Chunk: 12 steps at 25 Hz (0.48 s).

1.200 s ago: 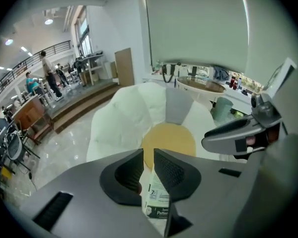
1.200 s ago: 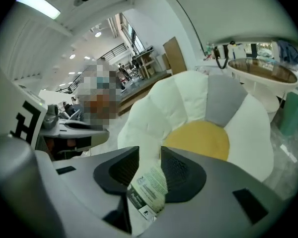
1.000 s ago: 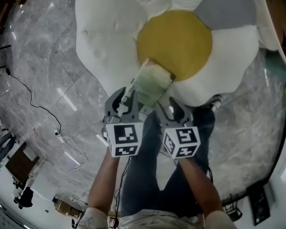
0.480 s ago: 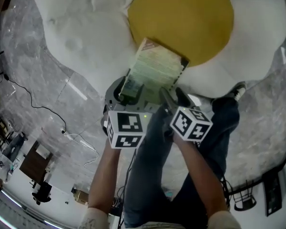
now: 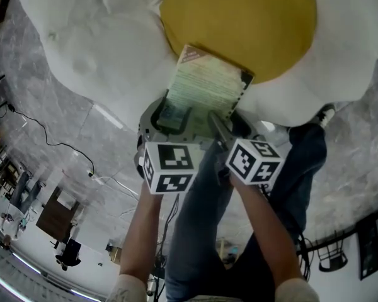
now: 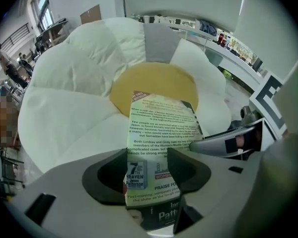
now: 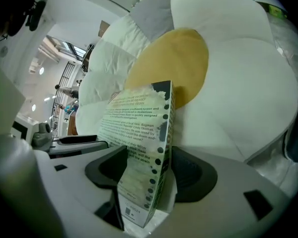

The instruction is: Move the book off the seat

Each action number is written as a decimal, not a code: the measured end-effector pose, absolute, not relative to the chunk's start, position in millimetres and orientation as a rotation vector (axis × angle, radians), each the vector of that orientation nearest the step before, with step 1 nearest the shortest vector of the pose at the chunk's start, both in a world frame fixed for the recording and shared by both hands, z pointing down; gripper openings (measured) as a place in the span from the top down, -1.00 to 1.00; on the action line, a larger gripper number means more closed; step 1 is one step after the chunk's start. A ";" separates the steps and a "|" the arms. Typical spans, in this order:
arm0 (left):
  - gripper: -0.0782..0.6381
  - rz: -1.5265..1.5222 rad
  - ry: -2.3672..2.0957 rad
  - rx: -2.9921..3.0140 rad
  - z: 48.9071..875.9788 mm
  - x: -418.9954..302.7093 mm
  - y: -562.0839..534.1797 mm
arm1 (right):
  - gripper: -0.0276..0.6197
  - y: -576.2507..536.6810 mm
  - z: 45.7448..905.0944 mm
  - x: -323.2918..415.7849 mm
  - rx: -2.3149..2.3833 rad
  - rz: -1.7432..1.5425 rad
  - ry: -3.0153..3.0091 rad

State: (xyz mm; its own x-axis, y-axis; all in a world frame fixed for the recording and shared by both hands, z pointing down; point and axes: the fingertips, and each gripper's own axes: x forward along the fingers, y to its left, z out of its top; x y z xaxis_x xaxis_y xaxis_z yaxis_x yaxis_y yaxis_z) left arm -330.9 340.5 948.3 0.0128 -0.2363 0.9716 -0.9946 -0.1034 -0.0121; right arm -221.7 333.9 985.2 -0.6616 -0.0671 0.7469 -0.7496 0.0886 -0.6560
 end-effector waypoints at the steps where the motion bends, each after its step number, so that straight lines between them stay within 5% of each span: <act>1: 0.10 1.159 -1.331 1.463 949.2 -330.6 340.7 | 0.04 334.0 985.3 -221.8 0.798 1.611 -1.829; 12: 0.11 1.130 -1.361 1.451 939.3 -331.3 338.8 | 0.11 328.5 973.7 -220.8 0.814 1.564 -1.842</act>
State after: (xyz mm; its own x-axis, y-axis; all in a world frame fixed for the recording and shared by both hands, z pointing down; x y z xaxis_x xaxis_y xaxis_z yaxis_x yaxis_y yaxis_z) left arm -331.3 338.8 939.3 0.0096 -0.2531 0.9674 -0.9974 -0.0709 -0.0087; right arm -220.8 328.5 973.7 -0.6435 -0.0799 0.7612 -0.7641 0.1250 -0.6329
